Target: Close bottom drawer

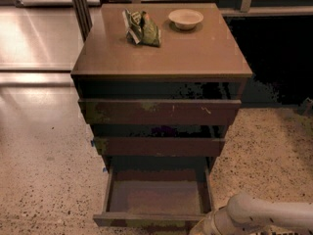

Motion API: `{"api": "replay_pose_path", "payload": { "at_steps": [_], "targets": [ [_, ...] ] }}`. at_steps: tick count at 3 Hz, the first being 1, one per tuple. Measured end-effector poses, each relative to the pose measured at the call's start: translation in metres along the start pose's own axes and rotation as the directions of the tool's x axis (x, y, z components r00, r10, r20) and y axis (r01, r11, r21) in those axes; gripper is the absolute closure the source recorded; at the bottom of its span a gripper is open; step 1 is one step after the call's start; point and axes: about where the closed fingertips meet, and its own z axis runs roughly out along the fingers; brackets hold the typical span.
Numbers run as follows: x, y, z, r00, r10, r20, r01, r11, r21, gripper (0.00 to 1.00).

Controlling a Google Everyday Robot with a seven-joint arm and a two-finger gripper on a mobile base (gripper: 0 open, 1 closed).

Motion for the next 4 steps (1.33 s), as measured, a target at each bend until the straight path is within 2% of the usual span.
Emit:
{"api": "replay_pose_path", "payload": {
  "at_steps": [1,2,3,4],
  "targets": [
    [0.009,0.002,0.045,1.000,0.022,0.014,-0.021,0.9982,-0.056,1.00],
    [0.024,-0.020,0.102,1.000,0.019,-0.008,-0.020,0.9995,-0.025,1.00],
    [0.024,-0.020,0.103,1.000,0.019,-0.008,-0.020,0.9995,-0.025,1.00],
    [0.017,-0.025,0.115,1.000,0.020,0.022,-0.019,0.9989,-0.043,1.00]
  ]
}}
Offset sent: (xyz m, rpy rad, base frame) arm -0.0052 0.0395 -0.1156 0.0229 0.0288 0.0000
